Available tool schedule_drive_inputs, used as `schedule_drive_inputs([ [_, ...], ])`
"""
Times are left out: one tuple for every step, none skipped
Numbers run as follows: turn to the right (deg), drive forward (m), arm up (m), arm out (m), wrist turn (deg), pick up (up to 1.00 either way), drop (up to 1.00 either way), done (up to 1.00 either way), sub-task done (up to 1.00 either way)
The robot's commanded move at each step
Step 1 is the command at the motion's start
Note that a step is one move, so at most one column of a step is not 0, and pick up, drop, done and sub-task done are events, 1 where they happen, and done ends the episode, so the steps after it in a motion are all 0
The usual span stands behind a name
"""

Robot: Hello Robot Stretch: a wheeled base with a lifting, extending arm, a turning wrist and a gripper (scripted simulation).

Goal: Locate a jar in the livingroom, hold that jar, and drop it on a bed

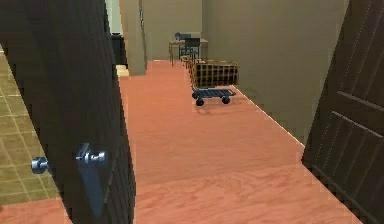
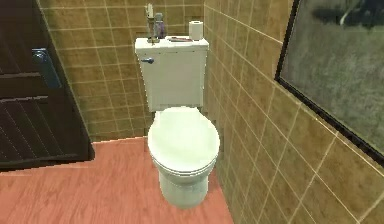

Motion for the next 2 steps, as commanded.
schedule_drive_inputs([
  [36.0,0.00,0.00,0.00,0.0,0.00,0.00,0.00,0.00],
  [0.0,0.55,0.00,0.00,0.0,0.00,0.00,0.00,0.00],
])
